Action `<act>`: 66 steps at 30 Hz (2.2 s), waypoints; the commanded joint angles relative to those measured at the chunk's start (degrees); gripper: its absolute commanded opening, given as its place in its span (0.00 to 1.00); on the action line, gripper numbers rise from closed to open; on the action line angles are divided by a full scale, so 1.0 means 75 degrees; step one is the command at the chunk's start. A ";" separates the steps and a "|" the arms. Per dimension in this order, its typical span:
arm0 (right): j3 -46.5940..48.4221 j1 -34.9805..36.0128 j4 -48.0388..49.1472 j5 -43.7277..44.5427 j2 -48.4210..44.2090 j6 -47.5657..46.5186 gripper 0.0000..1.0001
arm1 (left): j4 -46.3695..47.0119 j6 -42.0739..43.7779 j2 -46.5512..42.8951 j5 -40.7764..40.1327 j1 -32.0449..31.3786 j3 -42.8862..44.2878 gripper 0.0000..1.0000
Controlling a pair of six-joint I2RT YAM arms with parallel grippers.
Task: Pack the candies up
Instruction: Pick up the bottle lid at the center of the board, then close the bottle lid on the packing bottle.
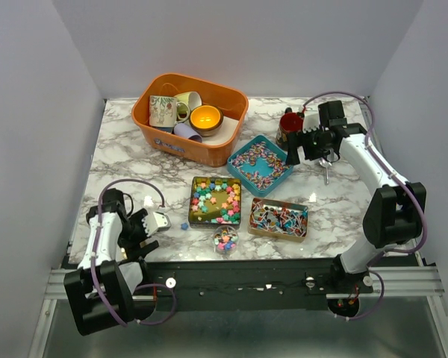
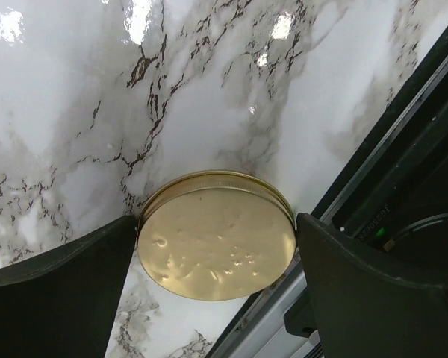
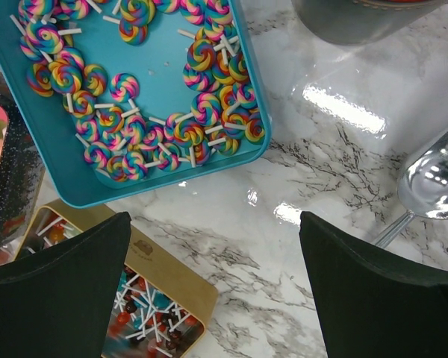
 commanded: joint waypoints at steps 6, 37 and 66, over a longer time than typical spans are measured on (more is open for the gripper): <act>0.0396 -0.0025 -0.0157 -0.0377 0.0088 0.0051 1.00 | 0.0367 0.0335 0.0154 -0.0580 -0.0025 -0.0309 0.89; 0.0198 -0.0024 -0.0016 -0.0354 -0.0708 -0.0078 0.99 | 0.1091 -0.5133 0.0950 0.1332 -0.6749 0.3945 0.86; 0.0232 -0.0048 -0.0157 -0.0823 -0.1458 0.0297 1.00 | 0.3705 -0.7469 0.2334 0.0275 -0.9728 0.2925 0.89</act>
